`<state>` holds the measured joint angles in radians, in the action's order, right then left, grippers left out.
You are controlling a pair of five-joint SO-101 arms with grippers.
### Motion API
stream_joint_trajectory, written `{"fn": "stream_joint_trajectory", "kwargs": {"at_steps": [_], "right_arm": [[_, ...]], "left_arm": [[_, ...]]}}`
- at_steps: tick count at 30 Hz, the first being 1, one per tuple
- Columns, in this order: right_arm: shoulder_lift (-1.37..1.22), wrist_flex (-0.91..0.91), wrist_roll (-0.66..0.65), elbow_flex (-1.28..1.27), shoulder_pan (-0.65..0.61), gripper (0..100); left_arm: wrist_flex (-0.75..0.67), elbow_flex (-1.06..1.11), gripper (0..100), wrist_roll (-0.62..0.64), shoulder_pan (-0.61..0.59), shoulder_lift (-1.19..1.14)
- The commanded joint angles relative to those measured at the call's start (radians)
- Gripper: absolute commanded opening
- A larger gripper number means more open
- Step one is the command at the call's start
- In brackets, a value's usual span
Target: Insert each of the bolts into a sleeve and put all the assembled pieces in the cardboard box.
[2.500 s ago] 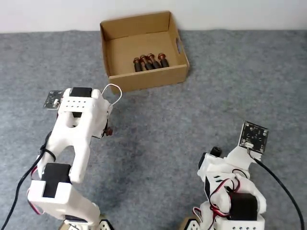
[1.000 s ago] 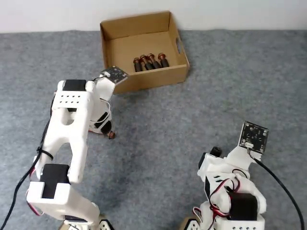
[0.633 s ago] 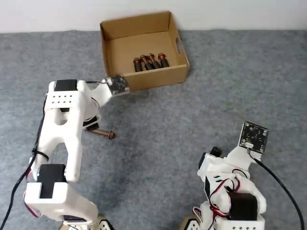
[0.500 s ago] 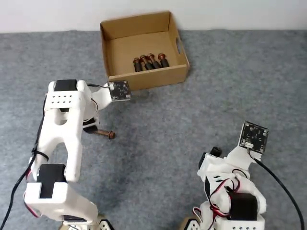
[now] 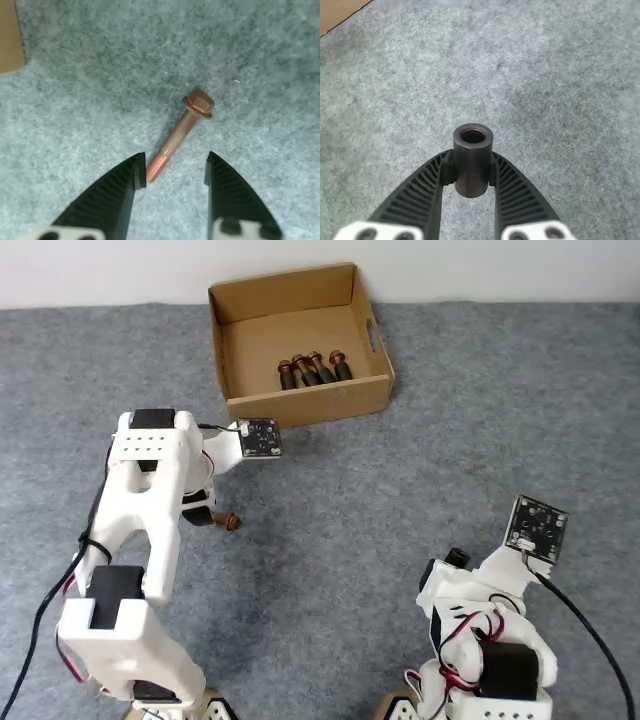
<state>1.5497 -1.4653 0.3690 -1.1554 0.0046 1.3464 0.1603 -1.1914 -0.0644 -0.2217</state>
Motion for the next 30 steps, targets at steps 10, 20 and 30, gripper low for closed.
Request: {"fn": "stream_joint_trajectory", "kwargs": {"at_steps": [10,20,30], "right_arm": [[0.004,0.022,-0.011,0.006,0.008,0.9],[-0.001,0.022,-0.011,0.006,0.005,0.9],[0.002,0.022,-0.011,0.006,0.004,0.9]], "left_arm": [[-0.075,-0.068,20,-0.012,0.023,-0.132],[-0.006,-0.205,14,-0.011,0.068,-0.282],[0.153,-0.249,1,-0.009,0.141,-0.344]]}}
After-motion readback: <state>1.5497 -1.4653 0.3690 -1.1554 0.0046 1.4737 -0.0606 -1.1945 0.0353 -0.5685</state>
